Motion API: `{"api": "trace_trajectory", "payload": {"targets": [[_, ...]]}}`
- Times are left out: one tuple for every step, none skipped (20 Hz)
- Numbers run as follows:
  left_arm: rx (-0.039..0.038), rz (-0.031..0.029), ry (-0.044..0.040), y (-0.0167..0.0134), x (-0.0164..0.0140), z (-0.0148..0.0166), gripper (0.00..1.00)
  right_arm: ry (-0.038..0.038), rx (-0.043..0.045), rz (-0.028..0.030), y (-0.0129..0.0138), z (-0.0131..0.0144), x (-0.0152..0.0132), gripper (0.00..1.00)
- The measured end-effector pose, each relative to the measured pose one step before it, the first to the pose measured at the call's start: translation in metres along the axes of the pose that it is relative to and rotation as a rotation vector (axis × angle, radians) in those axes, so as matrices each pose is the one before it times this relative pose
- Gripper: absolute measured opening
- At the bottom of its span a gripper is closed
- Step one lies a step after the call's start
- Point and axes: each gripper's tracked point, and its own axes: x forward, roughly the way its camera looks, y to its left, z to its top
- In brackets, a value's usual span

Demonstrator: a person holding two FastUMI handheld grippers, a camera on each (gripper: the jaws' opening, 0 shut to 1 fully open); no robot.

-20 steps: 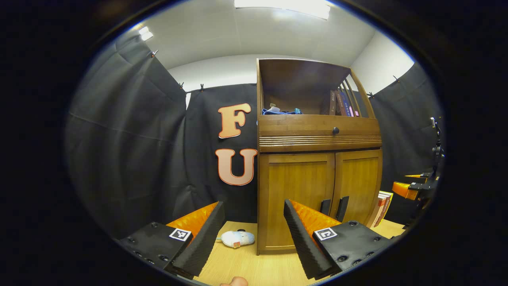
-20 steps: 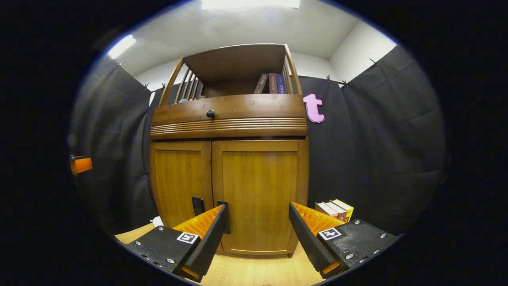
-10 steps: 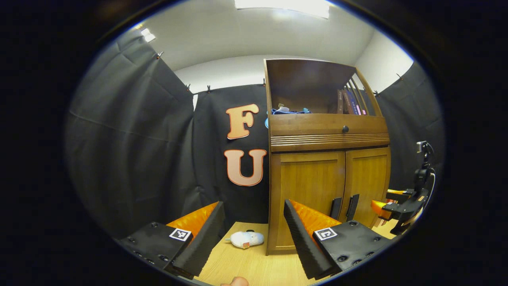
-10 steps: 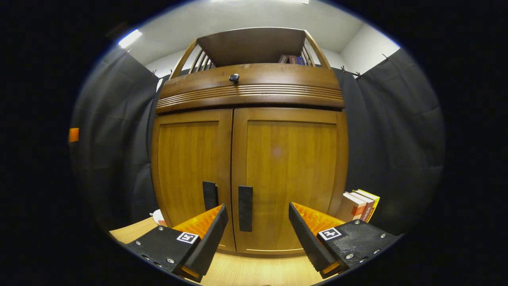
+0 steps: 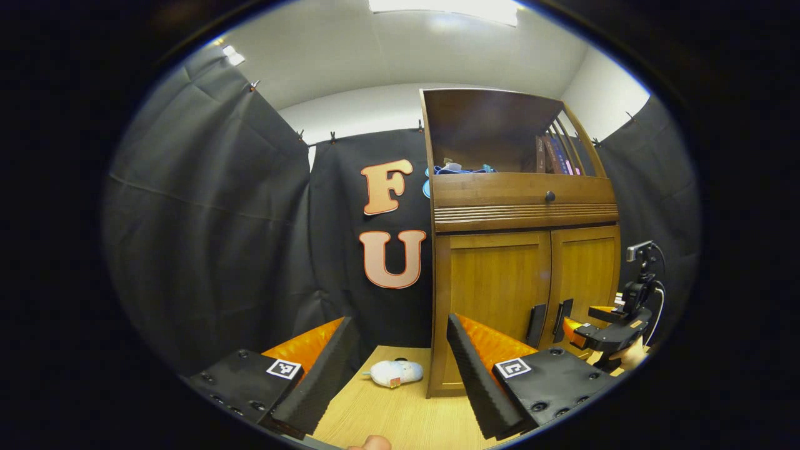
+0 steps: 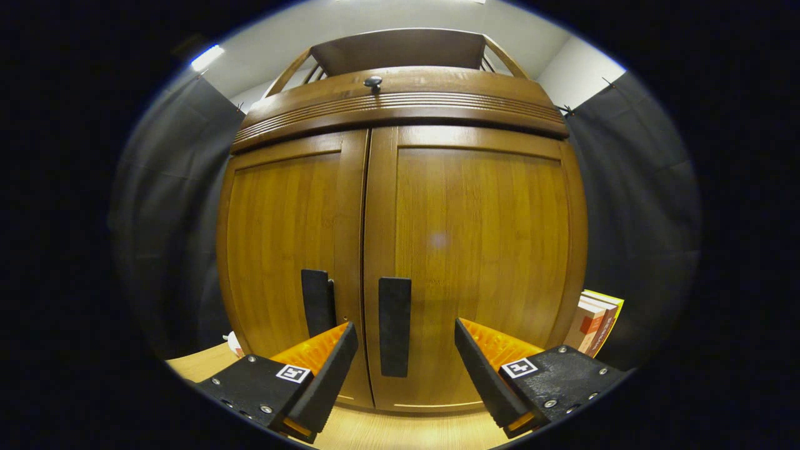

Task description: Open the right door of the double-door shoe cabinet with the right hand, and open the left door with the left hand.

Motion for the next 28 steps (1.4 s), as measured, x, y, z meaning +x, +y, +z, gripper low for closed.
{"api": "trace_trajectory", "payload": {"targets": [[0.00359, -0.00183, 0.00201, -0.00022, 0.0002, -0.0005, 0.94, 0.00893, 0.00687, -0.01047, -0.00227, -0.00462, 0.00709, 1.0], [0.00078, -0.00047, 0.00149, 0.00001, -0.00047, -0.00044, 0.94, 0.00157, 0.01058, -0.00757, -0.00343, -0.00095, 0.00549, 1.0], [-0.0007, -0.00091, -0.00161, -0.00045, -0.00029, 0.0002, 0.94, 0.00133, 0.01218, 0.00193, 0.00046, -0.00088, 0.00779, 0.93], [-0.00085, -0.00358, -0.00303, -0.00073, -0.00104, 0.0009, 0.97, 0.00608, 0.01408, -0.00251, 0.0, -0.00184, 0.00592, 0.89], [-0.00063, -0.0004, -0.00055, -0.00053, -0.00042, -0.0003, 0.94, 0.00983, 0.01555, -0.00609, 0.00022, -0.00153, 0.00594, 0.87], [-0.00142, -0.00051, -0.00025, 0.0009, -0.00013, -0.00072, 0.94, 0.01013, 0.01636, 0.0023, 0.00209, -0.00173, 0.00274, 0.86], [-0.00177, -0.00364, 0.00054, -0.0007, 0.00026, 0.00002, 0.94, 0.01055, 0.01376, 0.0084, 0.00315, -0.00233, 0.00332, 0.8], [-0.0008, -0.00504, 0.00087, -0.00198, -0.00032, -0.00141, 0.94, 0.01023, 0.00965, 0.00574, 0.00119, -0.00175, 0.0042, 0.6], [0.00111, -0.00195, 0.00153, -0.0001, 0.00039, -0.00012, 0.94, 0.00947, 0.00563, -0.00174, 0.00141, -0.00237, 0.00436, 0.62], [0.00179, 0.00279, 0.00232, 0.00056, 0.00051, -0.0002, 0.94, 0.01231, 0.00188, -0.00088, 0.00086, -0.00353, 0.00264, 0.54], [0.00091, 0.00616, 0.00182, 0.0011, -0.00027, -0.00055, 0.94, 0.0129, 0.00205, -0.00025, -0.00055, -0.00369, 0.00191, 0.5], [-0.00174, 0.00463, 0.00014, 0.00154, -0.00063, -0.00021, 0.94, -0.00004, 0.00985, -0.00029, 0.00094, -0.00088, 0.00017, 0.36], [-0.00485, 0.0024, -0.0023, -0.00009, 0.00015, 0.00134, 0.94, -0.00849, 0.00595, -0.00014, 0.00179, 0.00103, -0.00043, 0.36], [-0.00393, 0.00048, -0.0006, -0.00107, -0.00018, -0.00119, 0.94, 0.00159, -0.00822, 0.0006, -0.00208, -0.00206, 0.00025, 0.35], [-0.00169, 0.0021, 0.00074, -0.00051, -0.00007, -0.00012, 0.94, 0.00114, -0.00479, 0.0024, 0.00009, 0.00088, -0.00217, 0.39], [0.0, 0.00187, 0.00238, 0.00066, -0.00105, -0.00093, 0.94, 0.00616, 0.00206, 0.00292, 0.00054, -0.00022, -0.00445, 0.37], [-0.00146, -0.00022, 0.00353, -0.00081, -0.00052, -0.00084, 0.94, 0.00656, 0.00524, 0.00421, -0.00003, 0.00036, -0.00339, 0.26], [-0.00368, -0.00227, 0.00259, -0.00122, -0.00159, -0.00123, 0.94, 0.0061, 0.00401, 0.00463, -0.00081, -0.00112, -0.00481, 0.29], [-0.00301, -0.00271, -0.00045, -0.00118, -0.0015, -0.00013, 0.94, 0.00493, -0.00272, 0.00315, 0.00003, -0.00052, -0.00454, 0.29], [0.00317, 0.00522, -0.00421, 0.00116, -0.00201, -0.00008, 0.94, 0.00094, -0.00595, 0.00312, -0.00122, -0.00014, -0.00428, 0.28], [0.00728, 0.00724, -0.0036, 0.00131, -0.00171, 0.00077, 0.94, -0.00024, -0.00479, 0.00236, -0.00018, -0.00041, -0.00495, 0.28], [0.00369, 0.00253, -0.00088, 0.00035, -0.00199, -0.00043, 0.94, -0.00144, -0.00093, 0.00198, -0.00038, -0.00078, -0.00701, 0.26], [0.00249, 0.00405, -0.00034, -0.00021, -0.00156, 0.00019, 0.97, 0.00086, -0.00079, 0.00312, -0.00052, -0.00095, -0.00674, 0.26], [0.00882, 0.00234, -0.00288, -0.00063, -0.00132, -0.00003, 0.97, 0.00115, -0.00493, 0.004, -0.00082, -0.00029, -0.00695, 0.26], [0.00643, 0.00055, 0.00007, -0.00125, -0.00019, -0.00051, 0.97, 0.00058, -0.01191, 0.00644, -0.00142, -0.00049, -0.00669, 0.26], [-0.00196, 0.00002, 0.00601, -0.00096, 0.00008, -0.00266, 0.94, 0.00452, -0.00862, 0.00582, -0.00051, -0.00004, -0.00735, 0.23], [-0.00839, -0.00822, 0.00871, -0.00353, 0.00008, -0.00358, 0.94, 0.00659, -0.0003, 0.00667, -0.00207, -0.00087, -0.00726, 0.23], [-0.01059, -0.01216, 0.00924, -0.00493, -0.00131, -0.00353, 0.95, 0.00553, 0.00215, 0.00562, -0.00209, -0.0009, -0.0076, 0.23]]}}
